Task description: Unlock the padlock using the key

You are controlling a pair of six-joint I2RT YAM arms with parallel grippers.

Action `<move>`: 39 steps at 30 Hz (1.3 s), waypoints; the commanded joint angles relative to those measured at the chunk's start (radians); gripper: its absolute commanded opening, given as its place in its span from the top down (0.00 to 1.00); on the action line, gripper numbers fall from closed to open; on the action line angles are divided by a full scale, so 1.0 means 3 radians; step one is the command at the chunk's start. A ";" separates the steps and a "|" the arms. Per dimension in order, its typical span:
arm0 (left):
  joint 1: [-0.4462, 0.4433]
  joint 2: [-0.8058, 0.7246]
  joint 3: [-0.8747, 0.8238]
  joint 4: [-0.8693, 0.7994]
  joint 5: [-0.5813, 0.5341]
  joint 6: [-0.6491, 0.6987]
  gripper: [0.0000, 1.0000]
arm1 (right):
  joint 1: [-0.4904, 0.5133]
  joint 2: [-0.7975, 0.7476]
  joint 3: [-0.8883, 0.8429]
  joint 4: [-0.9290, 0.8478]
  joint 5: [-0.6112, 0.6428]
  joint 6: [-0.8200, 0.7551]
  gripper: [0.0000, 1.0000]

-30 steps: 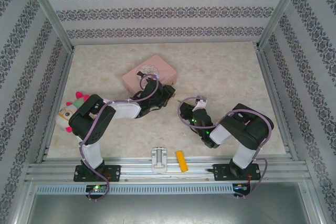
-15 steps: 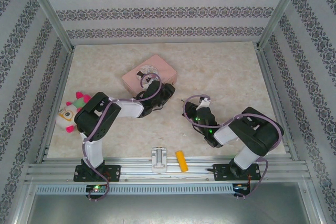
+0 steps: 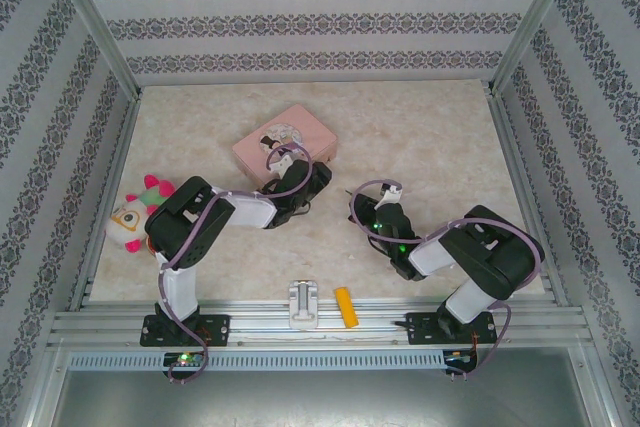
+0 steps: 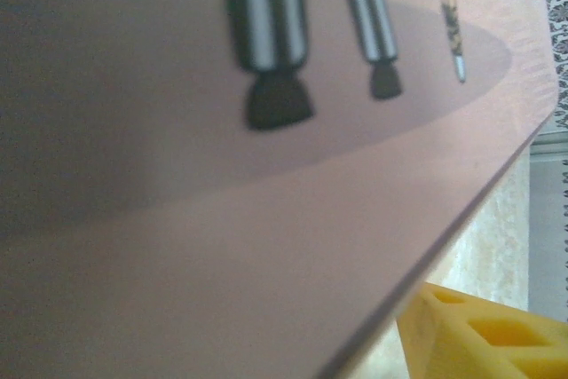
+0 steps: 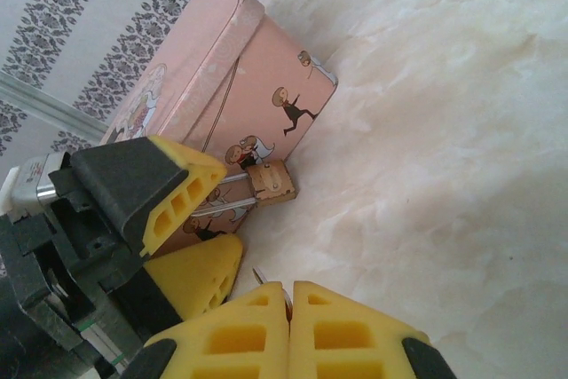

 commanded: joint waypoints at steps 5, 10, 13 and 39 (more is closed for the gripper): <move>-0.0032 0.0322 0.0010 -0.0263 -0.0047 0.0058 0.31 | -0.0022 -0.0108 -0.0031 0.0001 -0.0030 -0.0041 1.00; -0.0034 0.0446 0.0110 -0.0119 -0.0212 0.0208 0.39 | -0.0028 -0.0182 -0.0048 -0.0047 -0.0022 -0.0072 1.00; -0.0032 0.0509 0.0165 -0.0062 -0.0325 0.0268 0.42 | -0.0028 -0.0208 -0.0053 -0.0068 -0.0025 -0.0090 1.00; 0.0028 0.0896 0.0433 0.0377 -0.0477 0.0720 0.76 | -0.0145 -0.0385 -0.0067 -0.0269 -0.0206 -0.0147 1.00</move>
